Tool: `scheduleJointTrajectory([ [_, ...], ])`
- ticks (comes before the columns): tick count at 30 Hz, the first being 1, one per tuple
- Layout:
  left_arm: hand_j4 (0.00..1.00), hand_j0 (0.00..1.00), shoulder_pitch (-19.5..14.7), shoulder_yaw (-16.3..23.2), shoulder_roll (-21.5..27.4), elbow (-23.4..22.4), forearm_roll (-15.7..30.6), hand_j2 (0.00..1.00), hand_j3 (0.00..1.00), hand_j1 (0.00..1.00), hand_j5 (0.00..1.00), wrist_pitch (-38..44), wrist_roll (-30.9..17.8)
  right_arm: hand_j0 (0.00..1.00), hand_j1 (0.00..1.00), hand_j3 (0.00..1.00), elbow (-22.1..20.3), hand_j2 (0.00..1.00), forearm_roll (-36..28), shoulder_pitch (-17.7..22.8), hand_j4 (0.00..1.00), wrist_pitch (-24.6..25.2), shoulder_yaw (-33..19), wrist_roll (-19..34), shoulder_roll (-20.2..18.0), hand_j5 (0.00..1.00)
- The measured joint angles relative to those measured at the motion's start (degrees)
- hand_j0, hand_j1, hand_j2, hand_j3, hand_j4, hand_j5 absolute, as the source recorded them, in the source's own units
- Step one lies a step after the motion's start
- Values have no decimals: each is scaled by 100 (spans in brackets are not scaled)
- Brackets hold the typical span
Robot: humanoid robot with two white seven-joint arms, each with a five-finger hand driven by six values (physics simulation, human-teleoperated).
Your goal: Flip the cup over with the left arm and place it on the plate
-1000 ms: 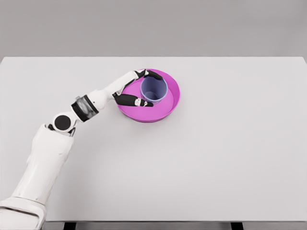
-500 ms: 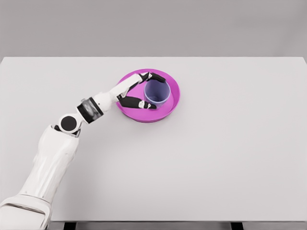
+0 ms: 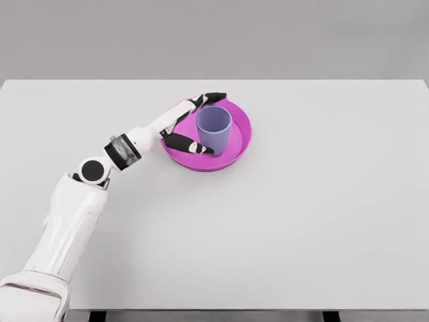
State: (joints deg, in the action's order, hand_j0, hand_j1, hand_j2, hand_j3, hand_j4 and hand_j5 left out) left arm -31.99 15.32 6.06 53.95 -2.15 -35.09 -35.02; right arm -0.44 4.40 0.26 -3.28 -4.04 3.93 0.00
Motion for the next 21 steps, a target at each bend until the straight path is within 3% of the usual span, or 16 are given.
scheduleJointTrajectory([
  [11,100,100,-62,-20,110,51,6,100,100,100,100,-1,0,100,100,100,0,100,0,0,100,0,0,0,0,100],
  [21,100,100,-70,-31,715,76,36,100,100,100,100,-2,0,100,100,100,0,100,0,0,100,0,0,0,0,100],
])
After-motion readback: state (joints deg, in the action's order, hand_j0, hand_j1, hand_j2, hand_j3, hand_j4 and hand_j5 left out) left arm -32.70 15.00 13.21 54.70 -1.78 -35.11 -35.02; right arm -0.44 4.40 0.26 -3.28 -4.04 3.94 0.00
